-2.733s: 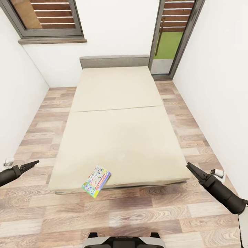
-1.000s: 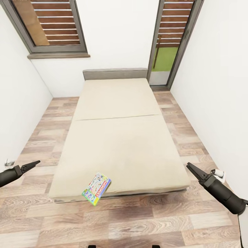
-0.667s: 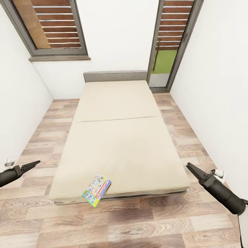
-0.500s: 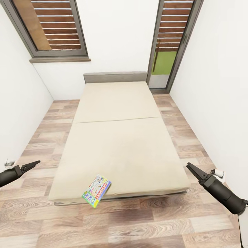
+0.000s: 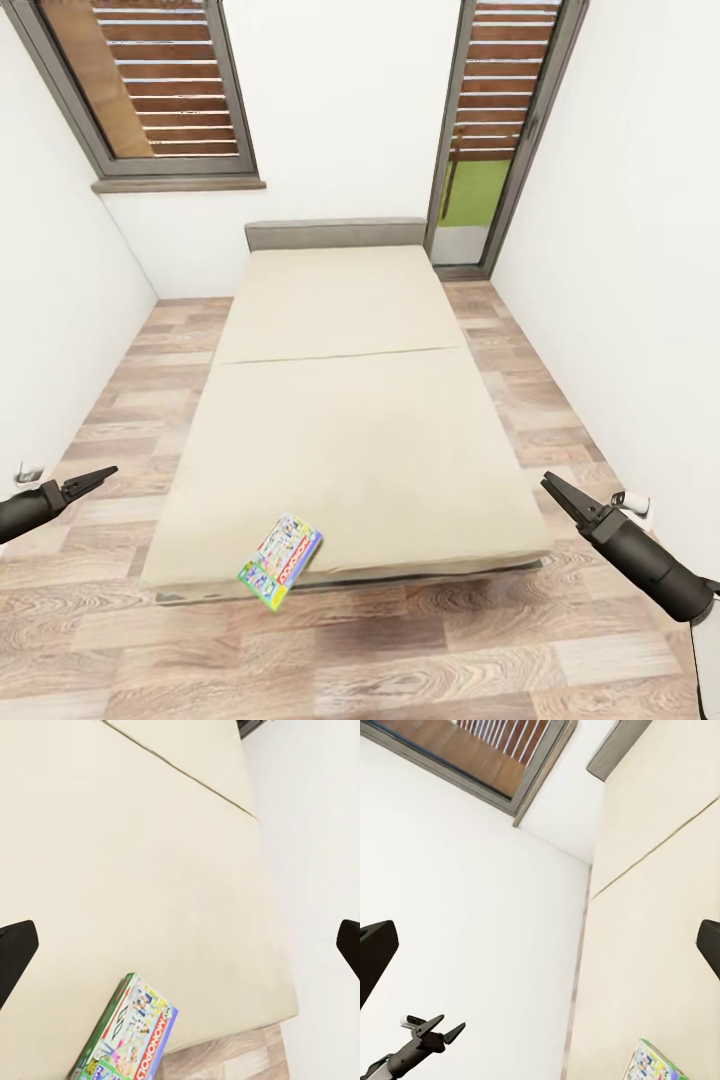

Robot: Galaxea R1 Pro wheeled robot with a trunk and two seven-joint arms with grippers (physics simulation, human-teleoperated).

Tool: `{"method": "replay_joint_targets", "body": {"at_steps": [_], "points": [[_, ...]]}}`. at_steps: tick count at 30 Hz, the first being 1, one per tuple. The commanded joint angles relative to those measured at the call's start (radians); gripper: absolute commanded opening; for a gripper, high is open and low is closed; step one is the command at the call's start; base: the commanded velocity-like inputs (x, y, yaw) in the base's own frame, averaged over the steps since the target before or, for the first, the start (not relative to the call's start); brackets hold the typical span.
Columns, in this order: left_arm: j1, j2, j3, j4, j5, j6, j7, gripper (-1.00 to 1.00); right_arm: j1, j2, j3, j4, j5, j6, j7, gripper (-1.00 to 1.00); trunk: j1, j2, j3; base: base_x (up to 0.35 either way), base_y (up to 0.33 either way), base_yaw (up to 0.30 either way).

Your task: Put all the toys in the child's room - the three board games (two on the bed and one on the table), the two jigsaw puzzles on the table, and the tennis ball on the table - inside the toy box on the table in the child's room.

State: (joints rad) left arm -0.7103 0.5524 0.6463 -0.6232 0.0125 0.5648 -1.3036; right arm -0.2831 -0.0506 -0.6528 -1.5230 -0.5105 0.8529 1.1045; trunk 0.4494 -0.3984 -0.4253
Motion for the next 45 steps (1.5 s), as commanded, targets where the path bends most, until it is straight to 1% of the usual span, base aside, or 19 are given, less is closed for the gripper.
{"method": "replay_joint_targets", "body": {"at_steps": [1,8,13,17,41,43,45], "points": [[-0.001,0.000,0.001,0.000,0.001,0.010,-0.003,1.00,-0.001,0.000,-0.001,0.000,-0.002,0.006,0.001,1.00,0.001,-0.002,0.000,0.000,0.000,0.000],[-0.001,-0.005,0.001,0.000,0.000,0.010,0.004,1.00,-0.001,0.000,-0.001,0.002,-0.002,0.005,0.001,1.00,0.001,-0.002,0.012,0.000,0.000,0.000],[-0.001,-0.006,0.002,0.000,0.002,0.010,0.055,1.00,-0.001,0.000,-0.001,0.004,-0.002,0.005,0.001,1.00,0.001,-0.002,0.020,0.000,0.000,0.000],[-0.001,-0.005,0.002,-0.001,0.003,0.010,0.070,1.00,-0.001,0.000,-0.001,0.004,-0.002,0.005,0.001,1.00,0.001,-0.002,0.027,0.000,0.000,0.000],[-0.001,-0.006,0.003,-0.001,0.003,0.010,0.079,1.00,-0.001,-0.001,-0.004,0.004,-0.001,0.004,0.000,1.00,0.001,-0.002,0.066,0.000,0.000,0.000],[-0.001,-0.006,0.003,-0.001,0.003,0.010,0.079,1.00,-0.001,-0.001,-0.002,0.004,-0.001,0.003,-0.006,1.00,0.001,-0.002,0.069,0.000,0.000,0.000],[-0.001,-0.006,0.003,-0.001,0.003,0.010,0.079,1.00,-0.001,0.000,-0.002,0.004,-0.001,0.003,-0.026,1.00,0.001,-0.002,0.073,0.000,0.000,0.000]]}}
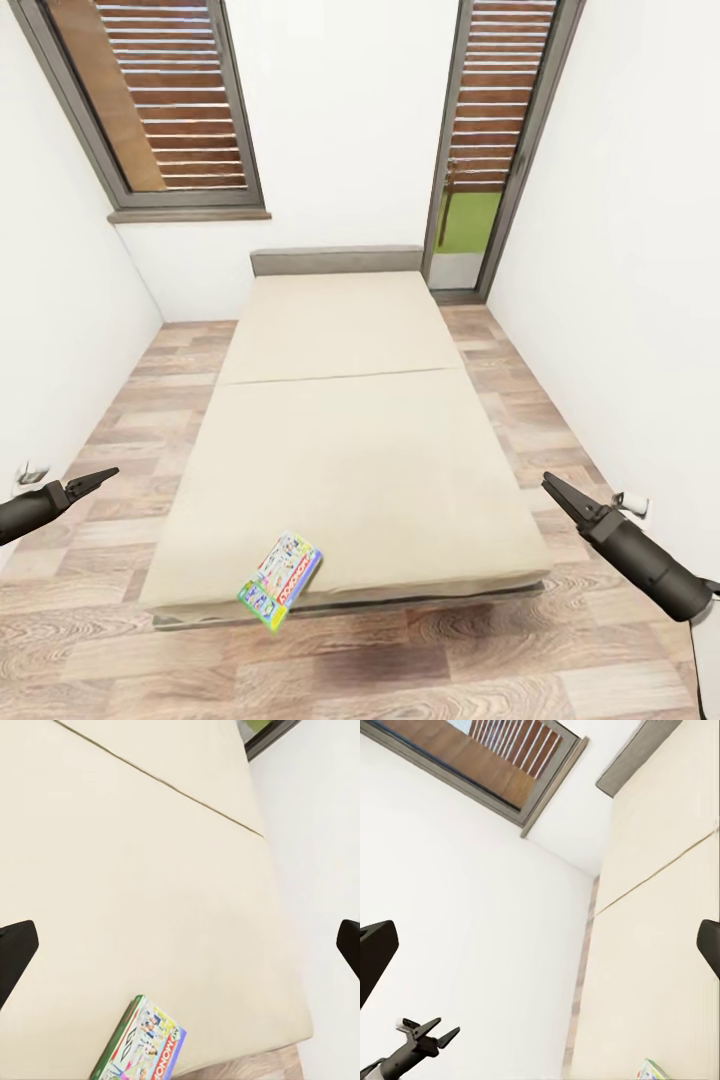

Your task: Put all the toys in the child's room - the three board games (two on the bed and one on the table), the two jigsaw puzzles on the table, and the tennis ball on the table - inside the toy box on the table in the child's room.

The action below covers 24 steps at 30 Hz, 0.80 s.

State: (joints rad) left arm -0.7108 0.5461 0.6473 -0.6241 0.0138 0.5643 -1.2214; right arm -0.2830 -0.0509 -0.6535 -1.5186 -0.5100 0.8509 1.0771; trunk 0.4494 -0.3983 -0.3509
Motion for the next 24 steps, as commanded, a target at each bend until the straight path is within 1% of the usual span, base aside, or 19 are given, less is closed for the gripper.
{"method": "replay_joint_targets", "body": {"at_steps": [1,7,18,20,23,24], "points": [[-0.001,0.000,0.002,0.000,0.001,0.010,-0.003,1.00,-0.001,0.000,-0.001,0.000,-0.003,0.005,-0.014,1.00,0.001,-0.002,0.000,0.000,0.000,0.000],[-0.001,0.001,0.002,0.000,0.002,0.008,-0.005,1.00,-0.001,0.000,-0.002,0.000,-0.005,0.006,-0.043,1.00,0.001,-0.002,0.010,0.000,0.000,0.000],[-0.001,0.002,0.002,0.000,0.000,0.008,-0.005,1.00,-0.001,0.003,0.000,0.002,-0.005,0.006,-0.050,1.00,0.001,-0.002,0.028,0.000,0.000,0.000],[-0.001,0.002,0.001,0.000,0.001,0.008,-0.006,1.00,-0.001,0.009,-0.001,0.004,-0.004,0.005,-0.051,1.00,0.001,-0.002,0.031,0.000,0.000,0.000],[-0.001,0.003,0.002,0.000,0.001,0.008,-0.007,1.00,-0.001,0.030,-0.002,0.005,-0.003,0.005,-0.051,1.00,0.001,-0.002,0.036,0.000,0.000,0.000],[-0.001,0.003,0.002,0.000,0.001,0.008,-0.007,1.00,-0.001,0.032,-0.002,0.004,-0.003,0.005,-0.051,1.00,0.001,-0.002,0.038,0.000,0.000,0.000]]}}
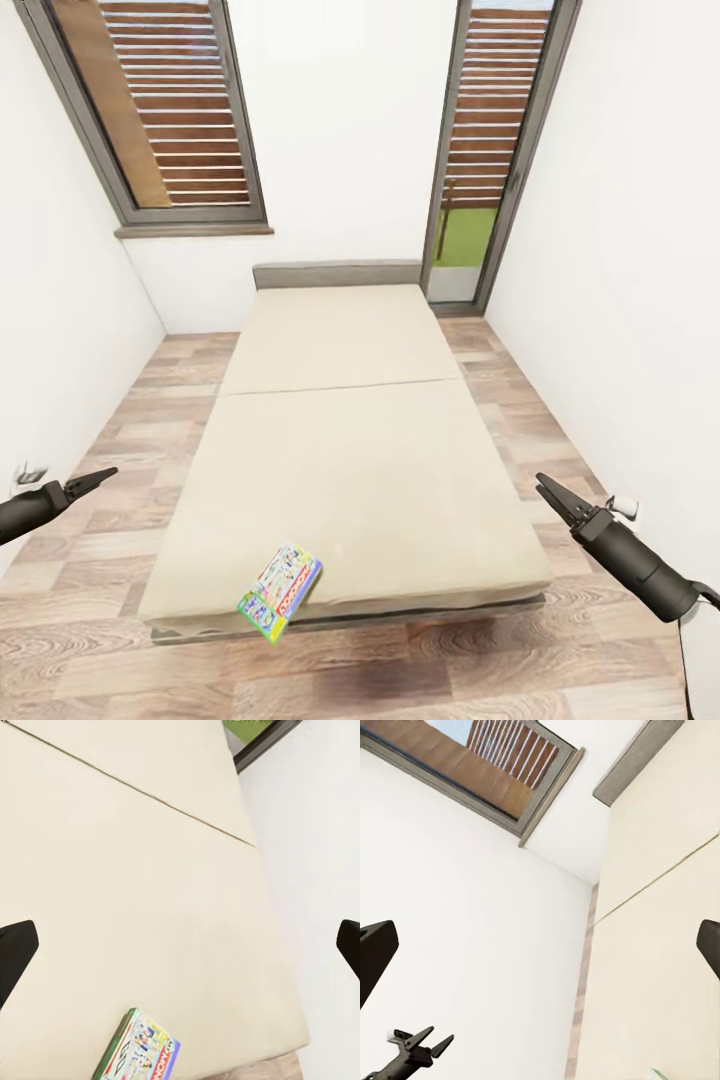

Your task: Put all the toys in the child's room - the three board games (two on the bed and one on the table), the two jigsaw puzzles on the table, and the tennis ball on the table - inside the toy box on the table in the child's room.

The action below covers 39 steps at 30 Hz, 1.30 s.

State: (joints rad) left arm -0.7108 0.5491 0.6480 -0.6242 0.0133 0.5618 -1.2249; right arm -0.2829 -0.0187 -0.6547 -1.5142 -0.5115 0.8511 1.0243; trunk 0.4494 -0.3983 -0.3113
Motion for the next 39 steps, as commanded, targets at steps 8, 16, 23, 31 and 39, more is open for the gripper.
{"method": "replay_joint_targets", "body": {"at_steps": [8,16,23,31,39], "points": [[-0.001,0.002,0.003,0.000,0.001,0.010,-0.001,1.00,-0.001,0.010,-0.005,0.002,-0.001,0.005,0.003,1.00,0.001,-0.002,0.012,0.000,0.000,0.000],[-0.001,0.005,0.004,0.000,0.001,0.010,-0.003,1.00,-0.001,0.012,-0.005,0.000,-0.001,0.005,0.003,1.00,0.001,-0.002,0.025,0.000,0.000,0.000],[-0.001,0.006,0.003,0.000,0.001,0.010,-0.001,1.00,-0.001,0.005,-0.009,0.002,-0.001,0.006,0.002,1.00,0.001,-0.002,0.036,0.000,0.000,0.000],[-0.001,0.003,0.002,0.000,0.001,0.010,0.001,1.00,-0.001,0.003,-0.009,0.003,-0.002,0.006,0.002,1.00,0.001,-0.002,0.049,0.000,0.000,0.000],[-0.001,0.003,0.002,0.000,0.001,0.010,0.000,1.00,-0.001,0.005,-0.009,0.003,-0.001,0.006,0.000,1.00,0.001,-0.002,0.063,0.000,0.000,0.000]]}}
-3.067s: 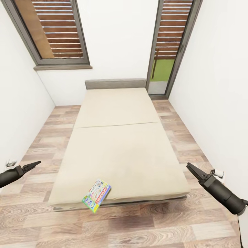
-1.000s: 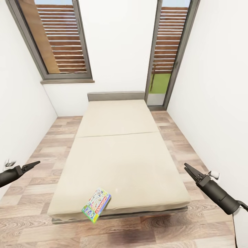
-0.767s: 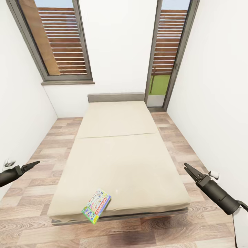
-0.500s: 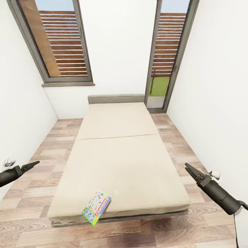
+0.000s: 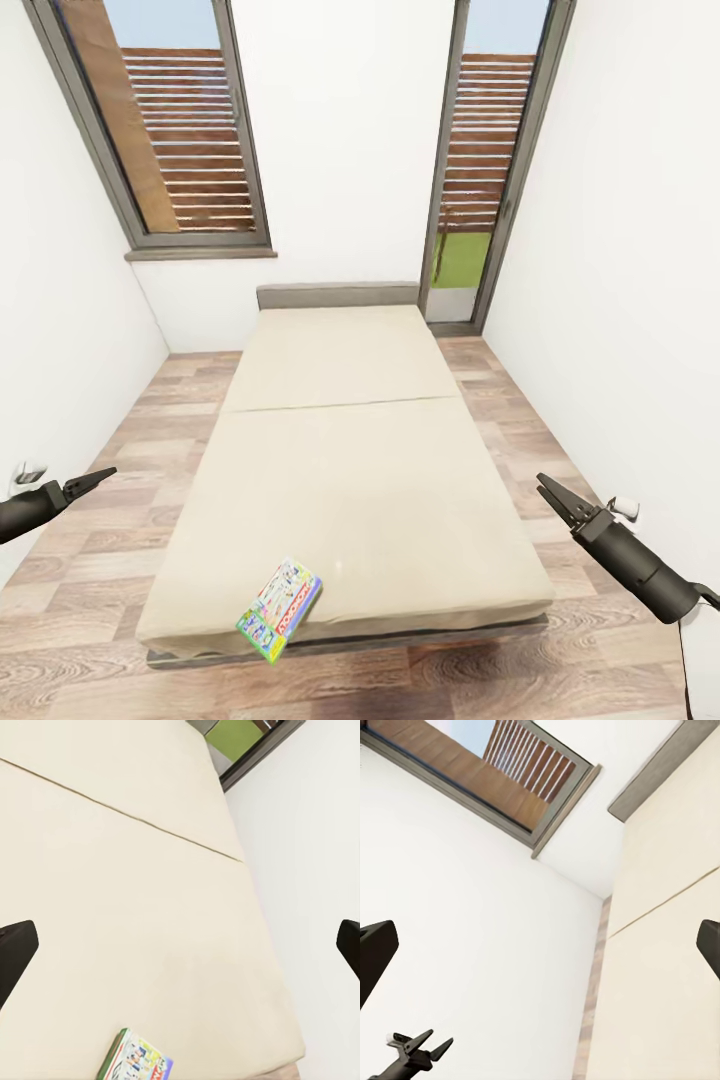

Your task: Put all the toys in the child's room - the three board games (two on the bed and one on the table), the two jigsaw puzzles on the table, and the tennis ball on the table - inside the toy box on the table in the child's room.

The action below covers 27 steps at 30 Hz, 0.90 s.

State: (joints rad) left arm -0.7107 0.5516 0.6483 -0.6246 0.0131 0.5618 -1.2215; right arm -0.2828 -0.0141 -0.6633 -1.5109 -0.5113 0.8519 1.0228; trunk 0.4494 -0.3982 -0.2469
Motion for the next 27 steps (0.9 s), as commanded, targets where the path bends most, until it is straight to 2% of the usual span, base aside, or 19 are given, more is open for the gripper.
{"method": "replay_joint_targets", "body": {"at_steps": [1,27], "points": [[-0.001,0.000,0.001,0.000,0.001,0.010,-0.003,1.00,-0.001,0.000,-0.001,0.000,-0.001,0.005,0.002,1.00,0.001,-0.002,0.000,0.000,0.000,0.000],[-0.001,-0.002,-0.002,0.000,0.002,0.010,-0.003,1.00,-0.001,0.005,0.002,0.000,0.000,0.003,-0.008,1.00,0.001,-0.002,0.043,0.000,0.000,0.000]]}}
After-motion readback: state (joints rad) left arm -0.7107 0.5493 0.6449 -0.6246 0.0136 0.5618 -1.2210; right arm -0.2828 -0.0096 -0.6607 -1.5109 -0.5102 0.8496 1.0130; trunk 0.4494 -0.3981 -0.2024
